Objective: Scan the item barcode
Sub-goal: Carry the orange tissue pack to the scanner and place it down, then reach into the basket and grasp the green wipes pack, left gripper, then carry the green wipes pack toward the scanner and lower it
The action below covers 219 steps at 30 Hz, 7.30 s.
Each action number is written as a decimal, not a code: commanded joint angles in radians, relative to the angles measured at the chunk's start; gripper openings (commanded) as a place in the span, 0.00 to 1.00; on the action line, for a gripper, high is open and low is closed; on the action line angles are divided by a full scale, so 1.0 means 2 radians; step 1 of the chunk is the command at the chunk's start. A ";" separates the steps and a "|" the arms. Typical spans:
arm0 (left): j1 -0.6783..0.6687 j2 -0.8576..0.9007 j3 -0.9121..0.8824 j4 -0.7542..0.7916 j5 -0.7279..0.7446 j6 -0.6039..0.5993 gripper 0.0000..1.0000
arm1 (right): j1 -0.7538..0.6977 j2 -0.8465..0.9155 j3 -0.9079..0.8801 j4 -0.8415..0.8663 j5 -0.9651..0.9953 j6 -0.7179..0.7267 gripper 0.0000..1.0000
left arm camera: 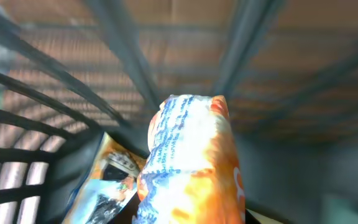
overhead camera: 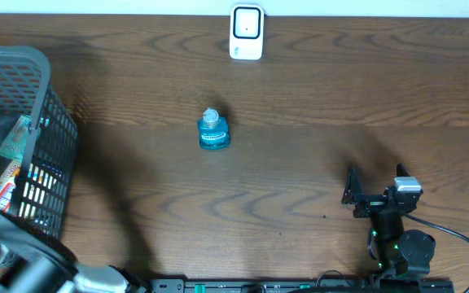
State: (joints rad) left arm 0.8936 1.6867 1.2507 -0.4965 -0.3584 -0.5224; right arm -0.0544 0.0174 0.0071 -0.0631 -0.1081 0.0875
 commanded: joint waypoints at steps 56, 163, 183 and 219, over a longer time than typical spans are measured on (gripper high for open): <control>-0.864 0.086 0.004 0.096 0.143 -0.082 0.94 | 0.005 -0.002 -0.001 -0.002 -0.001 0.005 0.99; -0.084 -0.066 0.147 -0.048 0.266 0.457 0.32 | 0.005 -0.002 -0.001 -0.002 -0.001 0.004 0.99; -0.463 -0.282 0.146 -0.101 0.674 0.416 0.36 | 0.005 -0.002 -0.001 -0.002 -0.001 0.004 0.99; -0.878 0.202 0.145 -0.034 0.128 0.014 0.44 | 0.005 -0.002 -0.001 -0.002 -0.001 0.004 0.99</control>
State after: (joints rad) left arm -0.8688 2.1029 1.5356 -0.5682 0.0391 -0.4198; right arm -0.0490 0.0177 0.0071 -0.0635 -0.1081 0.0875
